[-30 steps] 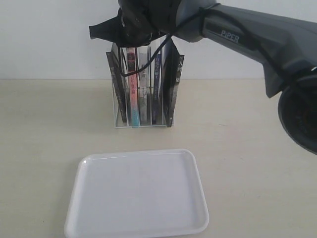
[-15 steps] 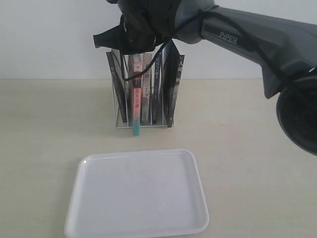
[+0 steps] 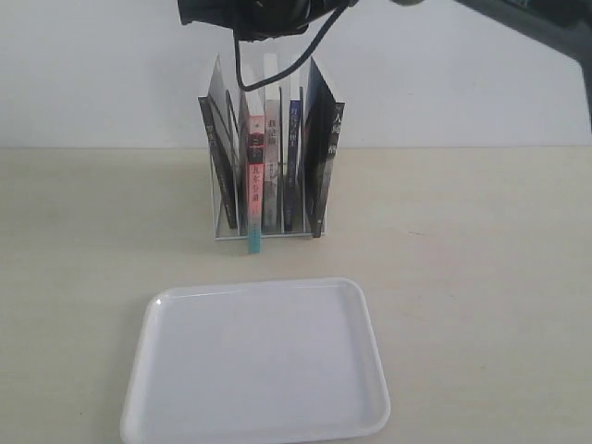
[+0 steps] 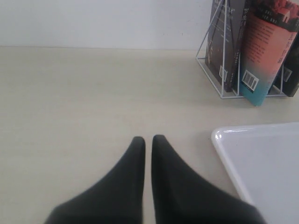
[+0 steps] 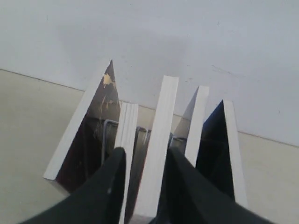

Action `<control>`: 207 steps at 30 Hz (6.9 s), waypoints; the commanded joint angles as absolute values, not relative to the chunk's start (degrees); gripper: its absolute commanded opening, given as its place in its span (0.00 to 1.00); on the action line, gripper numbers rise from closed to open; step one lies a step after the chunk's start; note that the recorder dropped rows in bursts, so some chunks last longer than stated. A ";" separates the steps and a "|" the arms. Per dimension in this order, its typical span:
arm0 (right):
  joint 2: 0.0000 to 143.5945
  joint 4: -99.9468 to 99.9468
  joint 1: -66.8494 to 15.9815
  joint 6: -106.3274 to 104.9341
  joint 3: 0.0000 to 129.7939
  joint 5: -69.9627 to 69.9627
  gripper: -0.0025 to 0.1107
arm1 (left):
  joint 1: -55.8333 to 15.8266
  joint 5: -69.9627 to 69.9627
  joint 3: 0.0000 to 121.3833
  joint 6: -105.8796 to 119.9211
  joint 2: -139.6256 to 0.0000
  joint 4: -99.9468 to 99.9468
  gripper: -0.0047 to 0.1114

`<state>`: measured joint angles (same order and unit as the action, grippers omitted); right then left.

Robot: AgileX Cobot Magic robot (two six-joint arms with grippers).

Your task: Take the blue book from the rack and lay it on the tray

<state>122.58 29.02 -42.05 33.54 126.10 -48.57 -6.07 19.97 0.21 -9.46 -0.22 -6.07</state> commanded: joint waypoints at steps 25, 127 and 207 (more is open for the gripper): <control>126.90 22.33 -36.19 29.71 126.37 -45.23 0.28 | -5.93 19.62 0.00 -9.35 0.00 -6.06 0.08; 131.24 29.19 -36.19 39.55 126.37 -43.24 0.02 | -5.93 19.62 0.00 -9.35 0.00 -6.06 0.08; 86.50 53.57 -71.99 47.63 96.74 -69.96 0.02 | -5.93 19.62 0.00 -9.35 0.00 -6.06 0.08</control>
